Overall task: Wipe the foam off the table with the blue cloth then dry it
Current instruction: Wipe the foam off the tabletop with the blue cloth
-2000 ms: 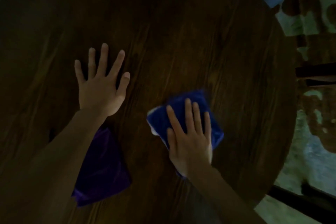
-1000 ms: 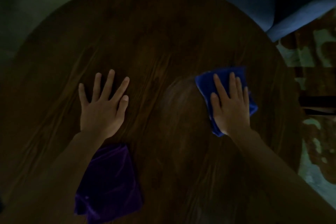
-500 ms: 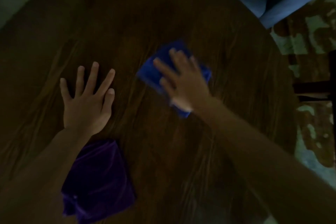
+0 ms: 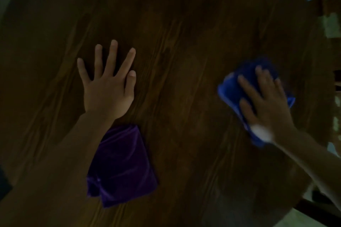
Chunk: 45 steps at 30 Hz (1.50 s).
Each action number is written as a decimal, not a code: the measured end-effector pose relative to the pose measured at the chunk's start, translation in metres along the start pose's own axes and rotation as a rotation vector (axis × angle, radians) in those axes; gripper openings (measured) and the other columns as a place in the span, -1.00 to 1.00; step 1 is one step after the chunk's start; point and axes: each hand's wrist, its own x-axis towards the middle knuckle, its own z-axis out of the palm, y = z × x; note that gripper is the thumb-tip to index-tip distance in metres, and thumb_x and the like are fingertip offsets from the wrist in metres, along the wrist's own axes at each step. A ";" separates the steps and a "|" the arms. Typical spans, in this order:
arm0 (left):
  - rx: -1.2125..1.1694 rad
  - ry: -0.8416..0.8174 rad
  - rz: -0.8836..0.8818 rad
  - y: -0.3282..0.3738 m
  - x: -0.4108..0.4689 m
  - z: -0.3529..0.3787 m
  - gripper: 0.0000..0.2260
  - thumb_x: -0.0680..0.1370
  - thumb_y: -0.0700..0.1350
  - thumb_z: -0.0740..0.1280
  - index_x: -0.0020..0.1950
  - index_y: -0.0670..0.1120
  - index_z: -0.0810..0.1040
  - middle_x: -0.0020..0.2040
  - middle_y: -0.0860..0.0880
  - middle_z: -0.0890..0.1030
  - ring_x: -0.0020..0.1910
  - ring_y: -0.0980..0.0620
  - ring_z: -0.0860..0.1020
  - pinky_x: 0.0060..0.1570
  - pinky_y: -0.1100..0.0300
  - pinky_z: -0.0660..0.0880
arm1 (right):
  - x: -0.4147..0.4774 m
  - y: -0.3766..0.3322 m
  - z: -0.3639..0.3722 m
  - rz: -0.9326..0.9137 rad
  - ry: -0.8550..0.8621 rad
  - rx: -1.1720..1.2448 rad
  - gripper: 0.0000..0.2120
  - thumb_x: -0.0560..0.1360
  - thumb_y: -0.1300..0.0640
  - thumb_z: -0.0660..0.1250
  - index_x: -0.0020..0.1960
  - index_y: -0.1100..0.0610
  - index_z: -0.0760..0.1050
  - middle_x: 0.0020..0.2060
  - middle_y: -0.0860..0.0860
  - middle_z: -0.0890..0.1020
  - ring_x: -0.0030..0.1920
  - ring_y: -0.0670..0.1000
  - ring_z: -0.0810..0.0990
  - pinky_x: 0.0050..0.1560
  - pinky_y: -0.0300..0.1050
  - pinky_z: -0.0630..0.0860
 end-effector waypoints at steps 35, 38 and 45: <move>0.024 0.002 -0.022 0.000 0.003 -0.001 -0.50 0.67 0.27 -0.22 0.63 0.32 -0.15 0.69 0.01 -0.11 0.66 -0.14 -0.15 0.51 -0.40 -0.17 | -0.092 -0.002 0.032 -0.650 -0.139 -0.002 -0.37 0.63 -0.28 0.13 0.66 -0.21 0.10 0.66 0.15 0.10 0.66 0.24 0.06 0.61 0.33 -0.07; 0.031 -0.007 -0.033 -0.001 0.003 -0.002 -0.50 0.67 0.27 -0.25 0.63 0.33 -0.17 0.69 0.04 -0.13 0.65 -0.11 -0.18 0.52 -0.39 -0.18 | 0.005 0.050 0.009 -0.027 0.049 0.053 -0.38 0.65 -0.32 -0.06 0.67 -0.15 0.03 0.65 0.18 0.12 0.63 0.29 0.12 0.57 0.38 0.05; 0.035 -0.014 -0.016 -0.004 0.002 0.001 -0.51 0.68 0.26 -0.23 0.62 0.34 -0.20 0.69 0.04 -0.13 0.65 -0.10 -0.17 0.52 -0.39 -0.16 | 0.122 -0.031 -0.011 0.067 0.054 0.001 -0.37 0.65 -0.26 -0.11 0.69 -0.16 -0.07 0.68 0.15 0.00 0.67 0.20 -0.03 0.62 0.28 -0.09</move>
